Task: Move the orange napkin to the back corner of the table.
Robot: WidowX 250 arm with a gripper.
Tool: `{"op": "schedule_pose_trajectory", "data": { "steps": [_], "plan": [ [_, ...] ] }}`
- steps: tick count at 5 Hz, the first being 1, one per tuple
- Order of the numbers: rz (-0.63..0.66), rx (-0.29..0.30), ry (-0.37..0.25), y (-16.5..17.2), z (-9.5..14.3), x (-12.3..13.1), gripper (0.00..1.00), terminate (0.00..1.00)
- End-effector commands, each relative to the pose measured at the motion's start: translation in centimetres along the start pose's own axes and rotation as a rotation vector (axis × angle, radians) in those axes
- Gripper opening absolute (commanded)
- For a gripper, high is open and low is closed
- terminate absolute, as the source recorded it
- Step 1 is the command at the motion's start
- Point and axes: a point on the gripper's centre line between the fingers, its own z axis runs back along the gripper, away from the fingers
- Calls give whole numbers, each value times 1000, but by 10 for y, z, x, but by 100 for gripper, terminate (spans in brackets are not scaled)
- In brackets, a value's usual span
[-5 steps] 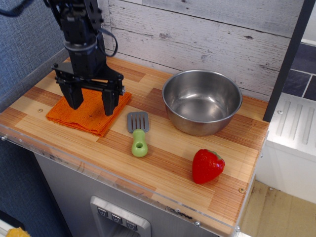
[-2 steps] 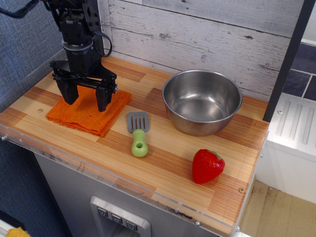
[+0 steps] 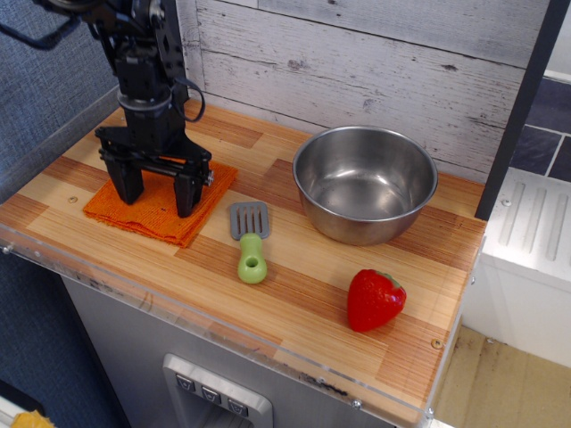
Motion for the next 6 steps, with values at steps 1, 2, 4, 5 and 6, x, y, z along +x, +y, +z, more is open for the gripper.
{"op": "schedule_pose_trajectory", "data": {
  "steps": [1, 2, 4, 5, 6],
  "plan": [
    [-10, 15, -10, 3, -9, 4, 100, 0],
    [-22, 6, -26, -1, -8, 7, 100, 0],
    [-31, -12, -31, -14, -9, 22, 100, 0],
    [-49, -18, -36, -30, -10, 41, 100, 0],
    [-76, -23, -35, -48, -11, 57, 100, 0]
  ]
}}
